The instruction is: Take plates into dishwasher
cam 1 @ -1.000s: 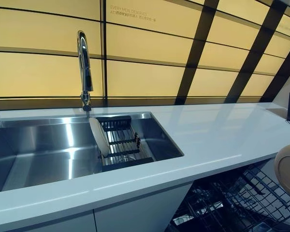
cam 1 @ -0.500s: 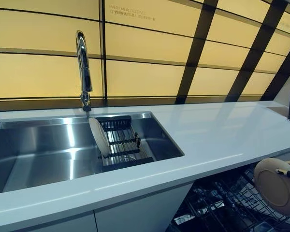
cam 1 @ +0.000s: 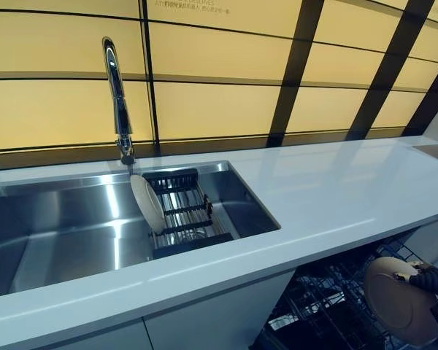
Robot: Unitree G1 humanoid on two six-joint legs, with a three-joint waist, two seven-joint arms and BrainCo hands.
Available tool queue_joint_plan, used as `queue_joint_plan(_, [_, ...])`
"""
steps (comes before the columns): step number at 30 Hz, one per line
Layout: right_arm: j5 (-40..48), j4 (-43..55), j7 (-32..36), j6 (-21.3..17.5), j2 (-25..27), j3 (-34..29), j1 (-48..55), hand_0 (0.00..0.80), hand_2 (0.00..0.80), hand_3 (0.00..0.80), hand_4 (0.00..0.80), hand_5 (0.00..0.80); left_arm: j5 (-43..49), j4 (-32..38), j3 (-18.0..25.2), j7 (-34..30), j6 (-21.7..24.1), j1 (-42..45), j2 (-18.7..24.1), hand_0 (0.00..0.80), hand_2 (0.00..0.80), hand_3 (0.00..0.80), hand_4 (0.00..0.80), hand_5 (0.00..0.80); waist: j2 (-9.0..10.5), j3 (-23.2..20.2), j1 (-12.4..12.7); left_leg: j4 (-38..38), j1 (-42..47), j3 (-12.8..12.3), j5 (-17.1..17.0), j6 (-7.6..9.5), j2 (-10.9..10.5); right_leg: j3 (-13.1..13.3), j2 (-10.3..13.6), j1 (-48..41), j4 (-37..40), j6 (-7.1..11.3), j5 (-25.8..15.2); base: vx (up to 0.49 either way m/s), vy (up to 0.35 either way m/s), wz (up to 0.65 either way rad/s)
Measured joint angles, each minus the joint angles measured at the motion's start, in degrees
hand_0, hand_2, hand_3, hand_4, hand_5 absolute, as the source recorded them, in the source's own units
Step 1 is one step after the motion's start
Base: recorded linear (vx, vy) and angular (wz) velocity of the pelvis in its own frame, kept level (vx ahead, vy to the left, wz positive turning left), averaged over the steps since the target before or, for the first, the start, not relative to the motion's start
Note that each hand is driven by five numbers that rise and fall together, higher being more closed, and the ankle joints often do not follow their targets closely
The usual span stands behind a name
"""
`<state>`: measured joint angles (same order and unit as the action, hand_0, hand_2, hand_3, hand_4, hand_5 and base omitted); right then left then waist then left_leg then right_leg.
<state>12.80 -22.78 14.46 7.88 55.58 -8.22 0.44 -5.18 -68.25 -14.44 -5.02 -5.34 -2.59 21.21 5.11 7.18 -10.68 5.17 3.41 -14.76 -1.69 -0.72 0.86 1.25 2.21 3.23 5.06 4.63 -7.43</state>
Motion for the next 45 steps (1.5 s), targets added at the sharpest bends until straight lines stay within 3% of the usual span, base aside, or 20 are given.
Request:
queue_joint_plan(11, [-2.33, -0.04, -0.61, -0.29, -2.26, 2.57, -0.93, 0.800, 0.800, 0.800, 0.800, 0.800, -0.04, 1.76, -0.01, 0.01, 0.10, -0.46, -0.73, 0.000, 0.000, 0.000, 0.000, 0.000, -2.58, 2.56, -0.95, 0.01, -0.05, 0.09, 0.01, 0.00, 0.06, -0.06, 0.03, -0.01, 0.04, -0.02, 0.01, -0.003, 0.002, 0.00])
queue_joint_plan(22, [-10.14, -0.28, -2.88, -1.01, -3.13, 6.28, -3.17, 0.800, 0.800, 0.800, 0.800, 0.800, -0.07, 2.98, -0.03, -0.07, 0.19, -0.90, -2.25, 0.000, 0.000, 0.000, 0.000, 0.000, -5.76, 4.45, -0.96, -0.01, -0.15, 0.51, 0.01, -0.05, 0.19, -0.46, 0.09, -0.06, 0.06, -0.37, 0.24, -0.003, -0.002, 0.02])
queue_joint_plan(30, [-12.24, -2.83, -5.09, -1.63, -3.43, 7.23, -5.81, 0.800, 0.800, 0.800, 0.800, 0.800, -0.09, 4.02, -0.05, -0.11, 0.87, -0.96, -2.28, 0.000, 0.000, 0.000, 0.000, 0.000, -7.19, 5.26, -0.89, -0.03, -0.21, 0.73, 0.00, -0.07, 0.19, -0.74, 0.19, -0.08, 0.06, -0.49, 0.32, -0.001, -0.001, 0.00])
queue_joint_plan(39, [-15.18, -5.79, -6.79, -1.73, -3.43, 9.36, -8.29, 0.800, 0.800, 0.800, 0.800, 0.800, -0.15, 4.32, -0.06, -1.00, 1.21, -0.83, -2.55, 0.000, 0.000, 0.000, 0.000, 0.000, -10.83, 6.21, -0.84, -0.02, -0.41, 1.00, -0.01, -0.09, 0.16, -1.21, 0.30, -0.06, 0.08, -0.84, 0.55, -0.017, 0.024, 0.02])
queue_joint_plan(45, [-16.24, -8.13, -7.22, -1.93, -3.45, 11.27, -9.22, 0.800, 0.800, 0.800, 0.800, 0.800, -0.15, 4.72, -0.13, -1.71, 1.19, -0.96, -2.90, 0.000, 0.000, 0.000, 0.000, 0.000, -11.71, 6.22, -0.83, -0.24, -0.47, 1.24, -0.04, -0.12, 0.17, -1.69, 0.32, -0.09, 0.07, -1.24, 0.63, -0.002, -0.002, 0.02])
